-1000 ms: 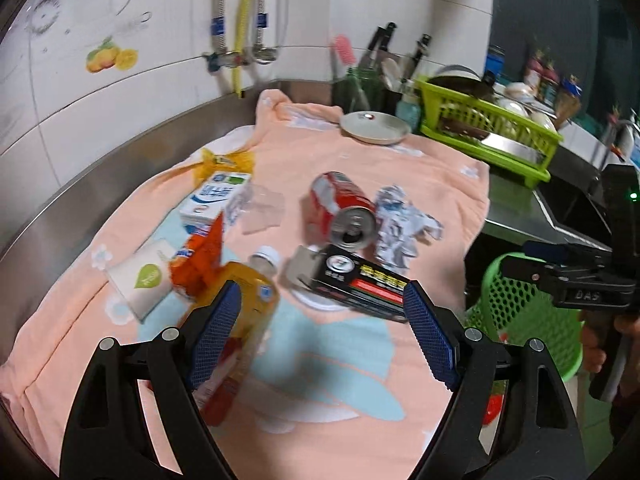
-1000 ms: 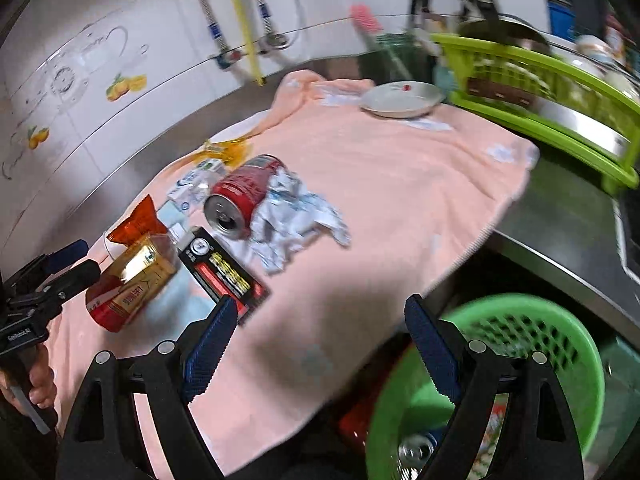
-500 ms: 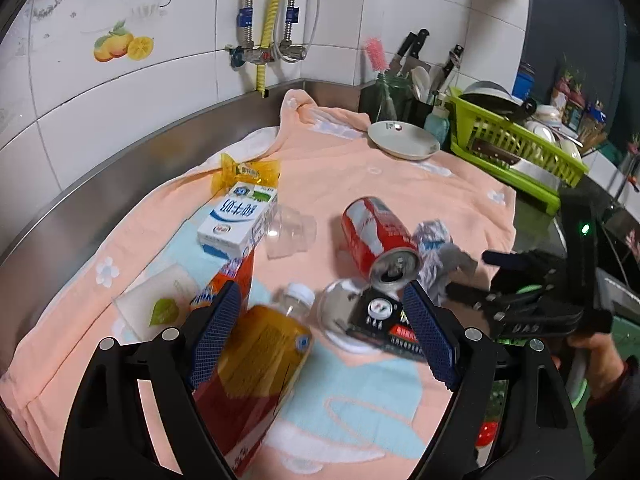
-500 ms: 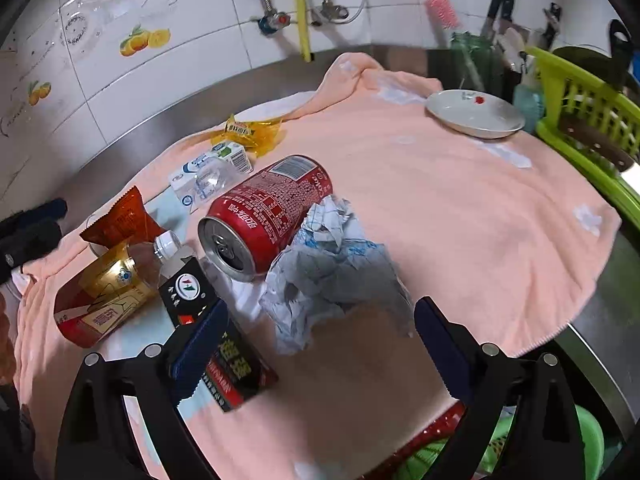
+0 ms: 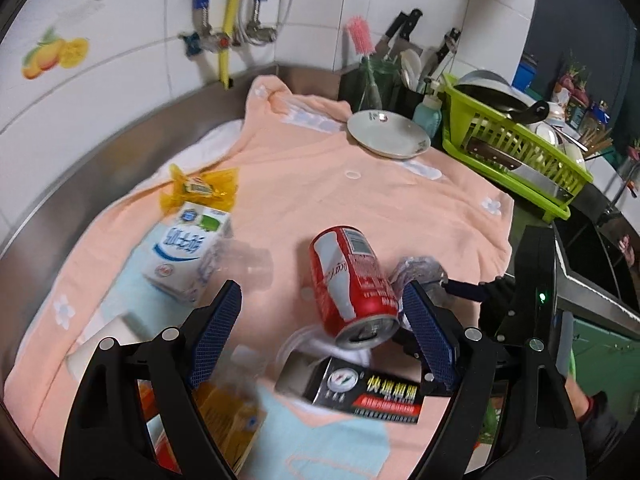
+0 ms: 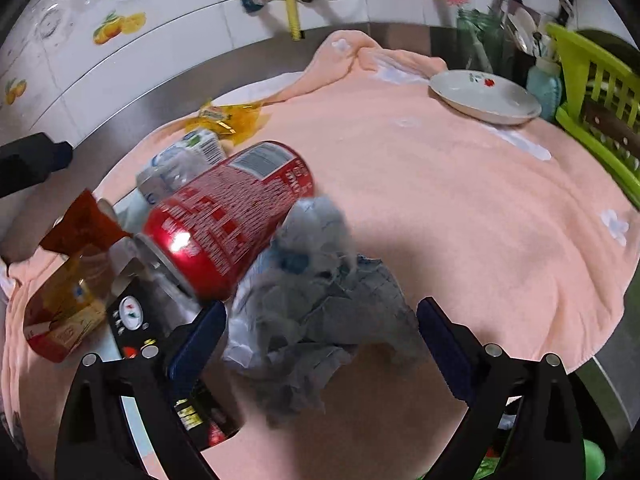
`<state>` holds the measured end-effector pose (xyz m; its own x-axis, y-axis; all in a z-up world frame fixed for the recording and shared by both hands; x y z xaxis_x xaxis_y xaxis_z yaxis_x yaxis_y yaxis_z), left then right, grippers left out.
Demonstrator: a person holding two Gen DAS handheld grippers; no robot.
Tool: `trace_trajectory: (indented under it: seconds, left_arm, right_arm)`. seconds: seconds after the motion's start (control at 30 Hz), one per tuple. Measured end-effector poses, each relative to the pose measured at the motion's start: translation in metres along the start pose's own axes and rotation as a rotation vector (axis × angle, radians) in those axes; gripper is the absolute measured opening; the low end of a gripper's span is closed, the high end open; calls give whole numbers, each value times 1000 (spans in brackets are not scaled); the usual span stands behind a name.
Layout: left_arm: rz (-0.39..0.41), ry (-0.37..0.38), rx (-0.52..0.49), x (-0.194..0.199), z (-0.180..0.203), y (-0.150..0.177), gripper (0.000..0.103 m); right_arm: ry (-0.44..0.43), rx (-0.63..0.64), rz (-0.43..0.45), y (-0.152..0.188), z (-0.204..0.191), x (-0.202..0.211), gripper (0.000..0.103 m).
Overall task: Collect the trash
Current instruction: 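Move the right tool to the crumpled foil wrapper while the left tool approaches the Coca-Cola can, then grasp the crumpled foil wrapper with the right tool while the left tool grasps the Coca-Cola can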
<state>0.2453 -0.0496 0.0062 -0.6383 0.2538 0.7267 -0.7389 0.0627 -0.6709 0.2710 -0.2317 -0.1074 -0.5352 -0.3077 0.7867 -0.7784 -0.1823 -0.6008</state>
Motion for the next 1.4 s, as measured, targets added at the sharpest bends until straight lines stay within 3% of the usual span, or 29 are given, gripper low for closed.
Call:
trace_trajectory:
  seconds: [0.1, 0.27, 0.63, 1.03, 1.4]
  left_arm:
    - [-49, 7, 11, -21, 1, -6, 82]
    - [-123, 11, 37, -57, -1, -11, 82]
    - [-206, 48, 48, -98, 14, -5, 82]
    - [-279, 166, 174, -122, 14, 2, 81]
    - [-265, 148, 136, -131, 33, 0, 76]
  right_arm:
    - [-10, -19, 2, 0, 6, -3, 87]
    - [-25, -41, 9, 2, 12, -2, 65]
    - [-35, -98, 43, 10, 25, 10, 41]
    - [-40, -129, 84, 23, 32, 33, 39]
    - [11, -139, 127, 44, 46, 76, 39]
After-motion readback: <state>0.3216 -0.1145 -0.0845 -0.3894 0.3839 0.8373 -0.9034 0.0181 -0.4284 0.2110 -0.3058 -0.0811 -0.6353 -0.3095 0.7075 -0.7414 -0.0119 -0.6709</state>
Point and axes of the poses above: each gripper's, at about its wrist camera, not at the fingertips, and x roughly against the way its jaws point, z to its right, y to its underside, the point moved 1 cm from there along -x, roughly the way its jaws point, and after that the axes turned 2 degrees about y, right-handed, at the moved point
